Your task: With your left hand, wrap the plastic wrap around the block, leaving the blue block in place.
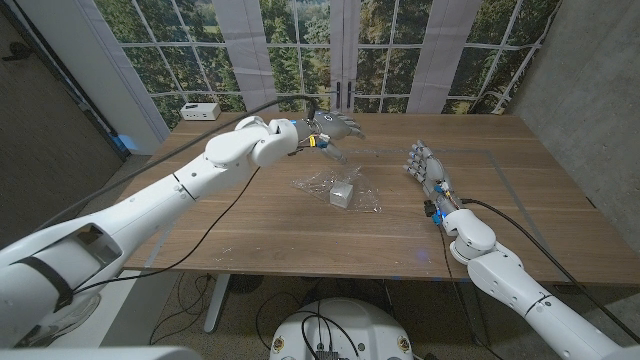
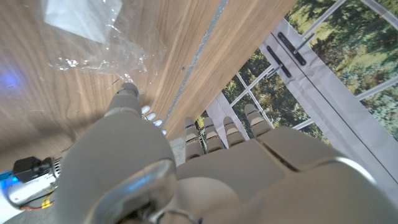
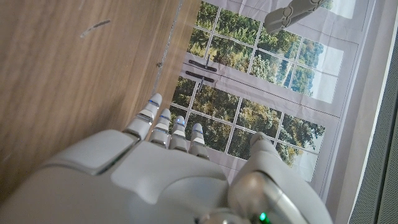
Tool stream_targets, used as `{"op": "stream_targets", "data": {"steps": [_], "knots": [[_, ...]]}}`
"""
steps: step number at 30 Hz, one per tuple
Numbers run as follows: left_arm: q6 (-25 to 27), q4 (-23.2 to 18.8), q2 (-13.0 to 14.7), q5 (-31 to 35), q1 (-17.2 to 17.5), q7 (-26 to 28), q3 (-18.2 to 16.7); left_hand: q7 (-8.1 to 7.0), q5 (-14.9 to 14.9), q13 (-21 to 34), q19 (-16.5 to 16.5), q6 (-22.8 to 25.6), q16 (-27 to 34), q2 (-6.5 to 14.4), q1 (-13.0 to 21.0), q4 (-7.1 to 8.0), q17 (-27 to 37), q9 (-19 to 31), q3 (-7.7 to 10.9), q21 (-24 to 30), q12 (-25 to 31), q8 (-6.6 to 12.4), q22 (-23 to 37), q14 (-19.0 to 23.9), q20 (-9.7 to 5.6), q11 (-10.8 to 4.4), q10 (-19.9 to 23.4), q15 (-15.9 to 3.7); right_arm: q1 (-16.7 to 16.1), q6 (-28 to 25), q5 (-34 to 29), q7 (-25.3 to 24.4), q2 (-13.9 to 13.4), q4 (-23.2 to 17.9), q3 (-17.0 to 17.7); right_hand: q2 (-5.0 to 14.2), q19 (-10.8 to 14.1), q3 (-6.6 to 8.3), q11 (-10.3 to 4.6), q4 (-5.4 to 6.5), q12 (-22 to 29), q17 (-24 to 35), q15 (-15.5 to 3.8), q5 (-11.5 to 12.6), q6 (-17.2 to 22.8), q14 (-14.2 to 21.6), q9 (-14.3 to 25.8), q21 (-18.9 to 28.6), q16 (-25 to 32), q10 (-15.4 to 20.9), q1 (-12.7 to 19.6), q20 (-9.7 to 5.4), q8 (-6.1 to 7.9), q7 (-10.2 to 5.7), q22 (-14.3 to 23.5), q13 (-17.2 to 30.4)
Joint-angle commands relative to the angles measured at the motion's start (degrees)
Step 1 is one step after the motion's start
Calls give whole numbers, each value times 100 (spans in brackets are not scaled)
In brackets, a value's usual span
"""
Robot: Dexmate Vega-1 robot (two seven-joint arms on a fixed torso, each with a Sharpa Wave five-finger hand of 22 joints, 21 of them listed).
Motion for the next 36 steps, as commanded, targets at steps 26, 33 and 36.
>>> {"op": "stream_targets", "data": {"steps": [26, 33, 36], "knots": [[-1547, 646, -639, -356, -472, -627, 555, -136, -218, 2, 594, 2576, 19, 144, 175, -191, -38, 57, 167, 328, 377, 355, 13, 961, -278, -353, 1477, -511, -196, 545, -2, -2, 225, 231, 43, 9, 45, 20, -2, 22, -4, 28, -19, 18, 32, 46, 8, 14, -8, 23, 30, 0, -5, -1, 25, 25], [-1318, 273, -645, 827, -414, -525, 819, 8, -226, -31, 483, 2481, -46, 133, 165, -191, -42, 59, 154, 274, 248, 235, 3, 684, -217, -306, 1241, -372, -264, 551, 45, -4, 204, 232, 91, 13, 53, 23, -2, 23, -1, 29, -27, 18, 36, 50, 9, 17, -7, 30, 34, -6, -3, 4, 25, 26], [-1125, 94, -616, 1412, -247, -263, 878, 11, -228, -39, 454, 2427, -50, 111, 143, -185, -40, 59, 135, 259, 218, 196, 0, 625, -212, -330, 1182, -335, -288, 561, 66, 19, 181, 227, 115, 14, 55, 25, -11, 22, 4, 29, -28, 18, 41, 58, 9, 17, -4, 44, 35, -5, -1, 4, 25, 26]]}}
